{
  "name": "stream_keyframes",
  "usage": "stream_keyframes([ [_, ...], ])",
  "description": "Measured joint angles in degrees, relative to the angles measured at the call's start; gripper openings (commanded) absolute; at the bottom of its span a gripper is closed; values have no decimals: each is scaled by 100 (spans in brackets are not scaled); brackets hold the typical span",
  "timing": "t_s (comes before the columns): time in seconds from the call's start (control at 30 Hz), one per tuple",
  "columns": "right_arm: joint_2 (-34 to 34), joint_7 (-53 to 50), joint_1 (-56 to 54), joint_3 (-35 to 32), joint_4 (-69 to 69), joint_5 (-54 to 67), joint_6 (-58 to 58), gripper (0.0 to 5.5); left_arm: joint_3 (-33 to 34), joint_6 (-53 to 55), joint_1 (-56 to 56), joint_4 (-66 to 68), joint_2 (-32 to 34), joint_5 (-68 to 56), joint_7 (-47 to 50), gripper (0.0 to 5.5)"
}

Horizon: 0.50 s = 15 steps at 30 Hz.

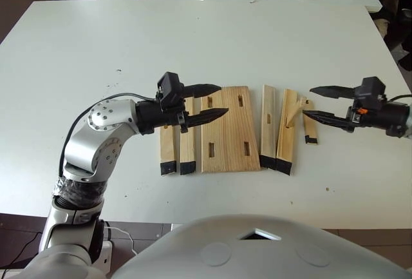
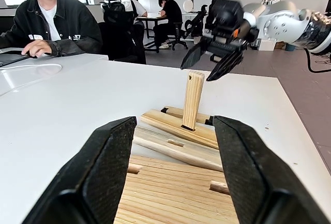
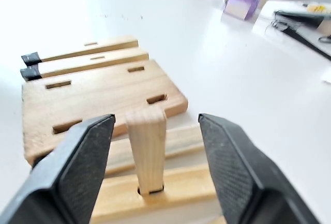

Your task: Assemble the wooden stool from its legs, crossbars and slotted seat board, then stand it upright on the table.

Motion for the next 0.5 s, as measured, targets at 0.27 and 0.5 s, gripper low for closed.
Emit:
stream_keyframes([
  [0.27,741,-1348,-884,-121,-826,892,687,259,-11,-43,-73,55,-28,17,24,277],
  [0.5,1140,-1665,-1388,336,-804,981,886,220,-86,-48,-130,95,-60,22,23,277],
])
